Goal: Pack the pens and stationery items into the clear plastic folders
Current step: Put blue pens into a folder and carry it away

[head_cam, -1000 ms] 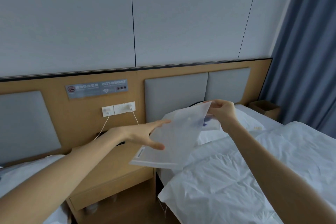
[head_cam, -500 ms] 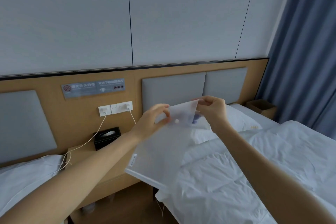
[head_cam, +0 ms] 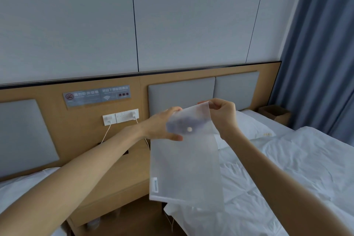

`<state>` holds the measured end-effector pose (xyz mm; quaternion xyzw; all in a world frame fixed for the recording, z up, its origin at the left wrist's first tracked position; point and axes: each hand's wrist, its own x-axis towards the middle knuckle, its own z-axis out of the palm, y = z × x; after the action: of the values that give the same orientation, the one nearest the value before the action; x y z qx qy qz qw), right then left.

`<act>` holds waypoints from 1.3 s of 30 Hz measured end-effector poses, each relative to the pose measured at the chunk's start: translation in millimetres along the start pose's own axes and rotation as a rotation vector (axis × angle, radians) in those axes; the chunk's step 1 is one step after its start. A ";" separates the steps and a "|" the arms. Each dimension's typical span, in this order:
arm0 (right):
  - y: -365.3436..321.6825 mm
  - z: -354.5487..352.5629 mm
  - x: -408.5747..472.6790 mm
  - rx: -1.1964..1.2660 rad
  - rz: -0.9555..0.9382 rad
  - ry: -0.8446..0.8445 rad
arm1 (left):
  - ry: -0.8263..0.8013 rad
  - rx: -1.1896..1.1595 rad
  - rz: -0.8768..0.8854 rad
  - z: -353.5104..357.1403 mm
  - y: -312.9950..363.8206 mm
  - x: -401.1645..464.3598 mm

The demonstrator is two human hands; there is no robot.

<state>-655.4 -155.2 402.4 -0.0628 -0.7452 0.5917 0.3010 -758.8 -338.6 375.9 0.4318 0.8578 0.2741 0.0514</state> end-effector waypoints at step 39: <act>0.5 6.6 -10.4 0.198 0.007 -0.249 | -0.431 -0.276 -0.240 -15.3 13.7 -31.8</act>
<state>-650.5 -165.2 397.3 0.0387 -0.7145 0.6666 0.2089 -734.3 -363.0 391.1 0.3642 0.8266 0.2822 0.3232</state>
